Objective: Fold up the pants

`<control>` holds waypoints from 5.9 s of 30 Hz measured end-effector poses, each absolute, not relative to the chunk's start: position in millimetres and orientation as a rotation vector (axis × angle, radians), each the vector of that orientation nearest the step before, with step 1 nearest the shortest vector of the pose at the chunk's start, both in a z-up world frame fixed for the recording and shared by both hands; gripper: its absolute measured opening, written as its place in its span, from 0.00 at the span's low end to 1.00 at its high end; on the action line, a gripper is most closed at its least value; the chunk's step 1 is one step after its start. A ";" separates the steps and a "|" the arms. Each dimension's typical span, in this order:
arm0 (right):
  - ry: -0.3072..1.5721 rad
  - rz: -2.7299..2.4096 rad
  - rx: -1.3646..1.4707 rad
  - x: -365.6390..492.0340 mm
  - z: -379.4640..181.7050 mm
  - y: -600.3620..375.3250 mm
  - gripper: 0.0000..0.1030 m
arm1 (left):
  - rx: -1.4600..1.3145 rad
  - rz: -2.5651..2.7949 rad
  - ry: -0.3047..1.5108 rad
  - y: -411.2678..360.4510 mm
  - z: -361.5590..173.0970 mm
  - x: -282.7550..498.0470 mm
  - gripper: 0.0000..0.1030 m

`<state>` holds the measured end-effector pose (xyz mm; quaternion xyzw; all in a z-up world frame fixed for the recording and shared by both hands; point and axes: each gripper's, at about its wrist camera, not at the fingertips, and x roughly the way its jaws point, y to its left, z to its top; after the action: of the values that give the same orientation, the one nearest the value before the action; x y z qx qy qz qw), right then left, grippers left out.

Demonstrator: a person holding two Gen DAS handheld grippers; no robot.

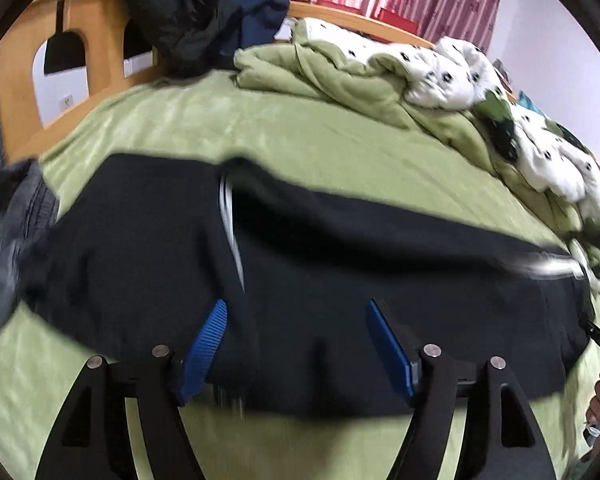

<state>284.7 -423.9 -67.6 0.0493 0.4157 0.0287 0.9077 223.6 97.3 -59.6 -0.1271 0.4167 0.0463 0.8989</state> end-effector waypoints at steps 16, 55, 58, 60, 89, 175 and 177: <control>0.942 0.028 0.355 204.9 -119.1 -482.5 0.58 | -0.619 -0.018 0.871 115.9 -127.4 175.9 0.76; 0.789 -0.035 0.648 195.5 -46.2 -568.5 0.10 | -0.380 -0.083 0.952 40.5 -65.9 124.6 0.09; 0.816 -0.057 0.652 146.6 -42.8 -605.3 0.11 | -0.347 -0.137 0.999 21.0 -75.3 86.7 0.10; 0.823 -0.070 0.646 114.1 -46.0 -624.9 0.11 | -0.342 -0.158 1.020 14.0 -85.1 65.3 0.10; 0.710 -0.227 1.027 3.7 -120.7 -743.0 0.61 | -0.368 0.036 0.845 102.3 -48.0 -12.1 0.61; 0.990 0.206 0.439 52.6 -28.6 -315.2 0.51 | -0.707 -0.005 0.812 229.8 -119.9 15.8 0.60; 0.997 0.204 0.452 52.9 -30.6 -316.6 0.51 | -0.740 -0.003 0.808 233.9 -124.4 21.6 0.60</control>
<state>52.9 -316.6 -30.6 0.2146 0.4730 0.0968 0.8491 21.6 233.9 -124.4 -0.3519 0.3841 -0.0015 0.8536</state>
